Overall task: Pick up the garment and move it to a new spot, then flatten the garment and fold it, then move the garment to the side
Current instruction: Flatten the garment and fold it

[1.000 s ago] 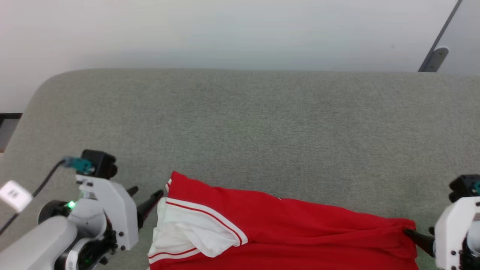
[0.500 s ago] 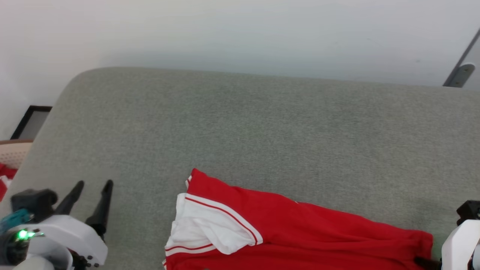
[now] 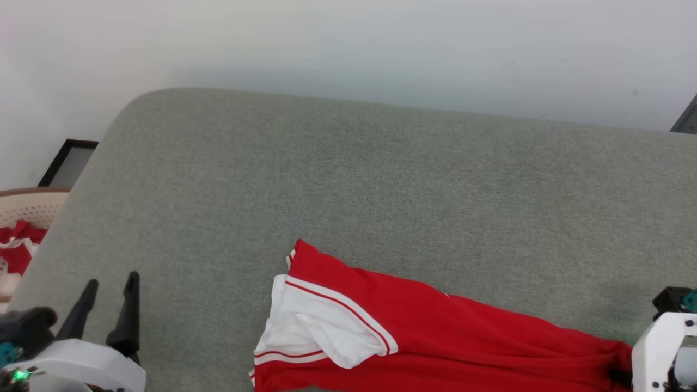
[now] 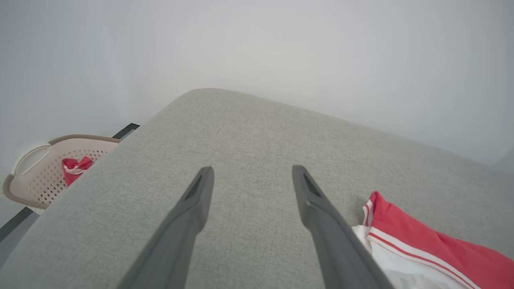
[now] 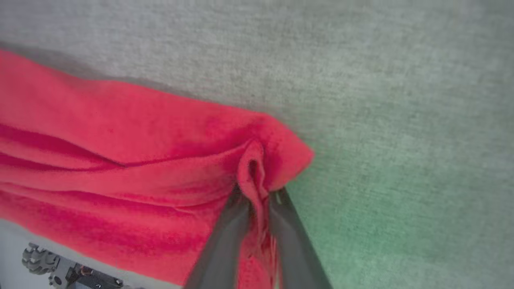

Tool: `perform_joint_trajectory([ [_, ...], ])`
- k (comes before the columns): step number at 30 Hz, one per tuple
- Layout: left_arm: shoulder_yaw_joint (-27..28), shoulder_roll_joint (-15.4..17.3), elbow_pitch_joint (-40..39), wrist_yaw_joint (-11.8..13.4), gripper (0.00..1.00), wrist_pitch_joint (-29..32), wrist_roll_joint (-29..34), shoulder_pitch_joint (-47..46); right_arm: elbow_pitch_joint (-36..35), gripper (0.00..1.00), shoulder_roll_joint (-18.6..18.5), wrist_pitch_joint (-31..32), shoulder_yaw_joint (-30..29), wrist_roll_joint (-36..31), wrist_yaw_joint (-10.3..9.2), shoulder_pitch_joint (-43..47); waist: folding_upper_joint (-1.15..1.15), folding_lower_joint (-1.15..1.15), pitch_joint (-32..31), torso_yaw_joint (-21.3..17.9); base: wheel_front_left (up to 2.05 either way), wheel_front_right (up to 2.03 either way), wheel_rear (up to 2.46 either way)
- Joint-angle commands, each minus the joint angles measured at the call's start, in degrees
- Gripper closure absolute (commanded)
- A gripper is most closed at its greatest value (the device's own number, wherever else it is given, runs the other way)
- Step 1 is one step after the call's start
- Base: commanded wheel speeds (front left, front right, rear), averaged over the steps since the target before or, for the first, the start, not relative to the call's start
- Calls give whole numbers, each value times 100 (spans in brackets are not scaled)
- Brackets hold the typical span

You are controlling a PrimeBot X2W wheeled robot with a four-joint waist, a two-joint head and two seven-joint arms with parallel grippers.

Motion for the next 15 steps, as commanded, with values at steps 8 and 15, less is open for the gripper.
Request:
perform_joint_trajectory([
  [8, 562, -335, 16, -300, 0, -24, 419, 297, 355, 100, -4, -195, 108, 151, -12, -199, 0, 0, 57, -9, 0, 0, 0],
  [15, 819, -543, 6, -469, 0, -23, 620, 360, 491, 100, -203, -434, -222, 66, -22, -421, 0, 0, 134, -134, 0, 0, 0],
])
